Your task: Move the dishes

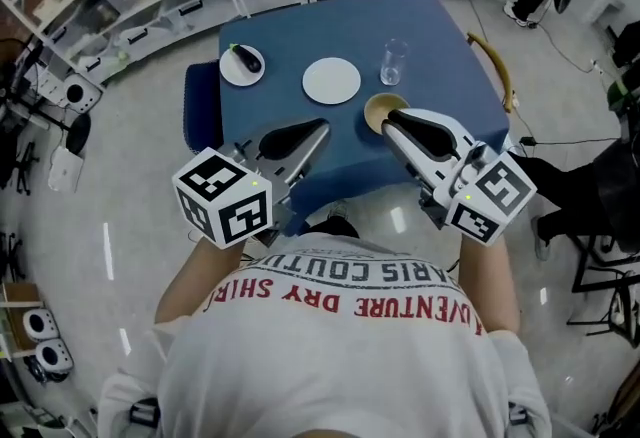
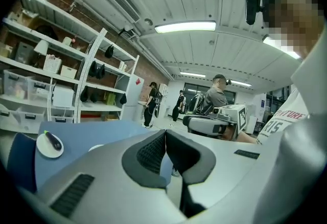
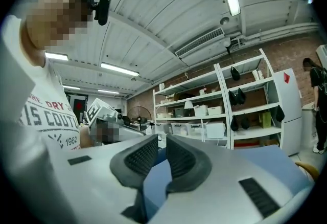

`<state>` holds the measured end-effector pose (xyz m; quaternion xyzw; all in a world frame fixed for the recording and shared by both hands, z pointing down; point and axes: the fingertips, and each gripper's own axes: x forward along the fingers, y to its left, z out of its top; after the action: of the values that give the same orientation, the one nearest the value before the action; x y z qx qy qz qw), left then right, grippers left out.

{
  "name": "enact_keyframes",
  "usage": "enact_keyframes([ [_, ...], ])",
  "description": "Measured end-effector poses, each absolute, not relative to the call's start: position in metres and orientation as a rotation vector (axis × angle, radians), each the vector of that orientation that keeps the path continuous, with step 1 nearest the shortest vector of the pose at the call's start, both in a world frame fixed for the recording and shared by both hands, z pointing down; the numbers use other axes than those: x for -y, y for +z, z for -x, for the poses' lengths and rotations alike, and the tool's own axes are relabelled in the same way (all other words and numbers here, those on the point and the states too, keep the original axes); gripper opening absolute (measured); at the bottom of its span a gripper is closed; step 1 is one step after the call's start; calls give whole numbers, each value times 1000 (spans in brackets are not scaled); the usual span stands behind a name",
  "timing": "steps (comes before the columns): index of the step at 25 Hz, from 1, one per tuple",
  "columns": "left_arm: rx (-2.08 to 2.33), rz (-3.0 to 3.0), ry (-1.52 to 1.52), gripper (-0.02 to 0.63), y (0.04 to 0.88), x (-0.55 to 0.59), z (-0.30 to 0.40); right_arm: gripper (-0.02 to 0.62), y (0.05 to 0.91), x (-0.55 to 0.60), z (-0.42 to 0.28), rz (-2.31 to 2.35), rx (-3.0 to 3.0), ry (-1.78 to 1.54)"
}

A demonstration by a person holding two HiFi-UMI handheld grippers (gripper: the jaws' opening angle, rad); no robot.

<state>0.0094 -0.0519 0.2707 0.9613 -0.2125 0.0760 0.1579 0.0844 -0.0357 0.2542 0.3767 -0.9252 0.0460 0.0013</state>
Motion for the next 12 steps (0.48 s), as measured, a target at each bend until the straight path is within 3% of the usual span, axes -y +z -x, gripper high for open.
enact_keyframes([
  [12, 593, -2785, 221, 26, 272, 34, -7, 23, 256, 15, -71, -1158, 2902, -16],
])
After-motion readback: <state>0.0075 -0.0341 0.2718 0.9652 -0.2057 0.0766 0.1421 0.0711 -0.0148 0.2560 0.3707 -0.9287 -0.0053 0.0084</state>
